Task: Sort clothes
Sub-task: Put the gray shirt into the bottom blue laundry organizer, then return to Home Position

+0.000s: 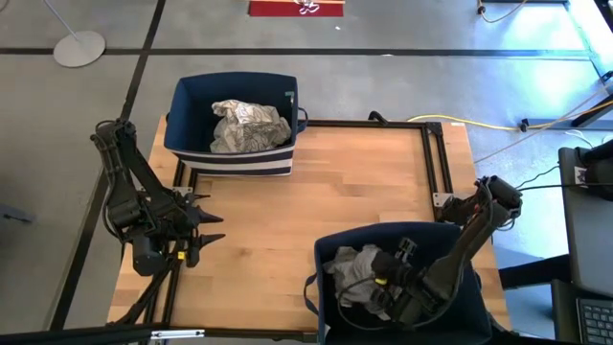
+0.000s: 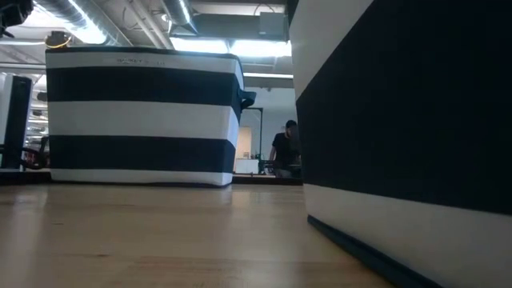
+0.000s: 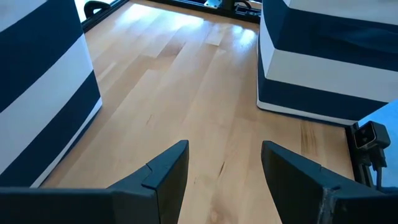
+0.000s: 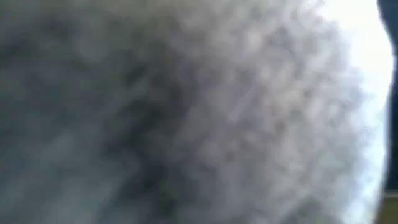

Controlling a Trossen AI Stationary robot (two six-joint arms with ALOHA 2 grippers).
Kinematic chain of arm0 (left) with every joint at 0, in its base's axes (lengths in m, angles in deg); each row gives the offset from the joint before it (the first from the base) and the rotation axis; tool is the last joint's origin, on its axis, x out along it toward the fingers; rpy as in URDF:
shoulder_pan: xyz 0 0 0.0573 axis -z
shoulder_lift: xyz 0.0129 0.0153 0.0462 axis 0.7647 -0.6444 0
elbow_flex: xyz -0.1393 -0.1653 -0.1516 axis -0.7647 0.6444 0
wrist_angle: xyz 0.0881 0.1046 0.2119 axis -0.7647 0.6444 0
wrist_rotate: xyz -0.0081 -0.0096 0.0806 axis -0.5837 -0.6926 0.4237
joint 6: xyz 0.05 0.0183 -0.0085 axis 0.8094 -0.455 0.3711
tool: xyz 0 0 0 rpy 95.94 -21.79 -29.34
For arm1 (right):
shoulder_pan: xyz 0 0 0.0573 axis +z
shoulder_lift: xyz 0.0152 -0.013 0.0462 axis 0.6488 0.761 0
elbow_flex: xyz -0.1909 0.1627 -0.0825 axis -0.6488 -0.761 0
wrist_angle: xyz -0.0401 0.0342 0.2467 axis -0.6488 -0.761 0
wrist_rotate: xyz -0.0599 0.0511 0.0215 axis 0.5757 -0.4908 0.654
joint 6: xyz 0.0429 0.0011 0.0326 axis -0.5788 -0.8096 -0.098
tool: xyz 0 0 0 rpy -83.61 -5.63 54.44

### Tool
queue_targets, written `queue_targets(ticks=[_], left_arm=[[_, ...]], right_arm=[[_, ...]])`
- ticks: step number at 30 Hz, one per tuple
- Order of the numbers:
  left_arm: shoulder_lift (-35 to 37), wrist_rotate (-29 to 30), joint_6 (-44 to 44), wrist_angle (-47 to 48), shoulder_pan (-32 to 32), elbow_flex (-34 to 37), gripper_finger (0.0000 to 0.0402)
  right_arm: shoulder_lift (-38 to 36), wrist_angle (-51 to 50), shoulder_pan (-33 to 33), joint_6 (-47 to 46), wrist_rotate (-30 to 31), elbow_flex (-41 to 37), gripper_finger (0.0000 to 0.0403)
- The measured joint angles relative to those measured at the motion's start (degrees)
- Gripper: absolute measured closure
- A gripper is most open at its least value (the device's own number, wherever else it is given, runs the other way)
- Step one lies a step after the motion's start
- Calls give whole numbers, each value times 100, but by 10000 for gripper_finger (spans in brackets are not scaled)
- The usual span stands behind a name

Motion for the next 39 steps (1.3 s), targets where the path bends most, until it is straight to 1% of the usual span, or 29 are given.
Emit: queue_targets(ticks=[3,6,9,12,14,16,18,21,23,26,28,34,36,39], left_arm=[[0,-2,4,2,0,0,210],[0,-7,20,3,0,0,210],[0,-11,20,2,0,0,210],[0,-13,69,4,0,0,210],[0,-13,94,4,0,0,210],[0,-13,113,4,0,0,210],[0,-13,114,4,0,0,210],[0,-13,199,4,0,0,210],[0,-4,214,2,0,0,210],[0,7,173,2,-17,0,210],[0,7,217,2,-71,0,210],[0,10,569,2,-311,0,210],[2,11,734,0,-416,0,210],[2,-23,997,0,-625,0,211]], right_arm=[[0,-305,-127,133,-652,393,239],[0,-660,-174,183,-1180,900,207],[0,-1074,-173,230,-1523,1501,187],[0,-1542,-169,219,-1628,2107,182],[0,-1775,-157,218,-1560,2474,183],[-7,-1766,-158,268,-1426,2759,188],[-15,-1772,-161,502,-1166,3021,194],[-37,-1770,-292,1085,-602,3290,205],[-37,-1770,-425,1554,-93,3378,212],[-37,-1765,-701,2299,557,3370,223],[-37,-1757,-933,2775,797,3297,230],[-35,-1200,-1736,4316,845,3149,252],[-35,-873,-2021,4859,643,3149,262],[-35,-351,-2491,5671,116,3149,277]])
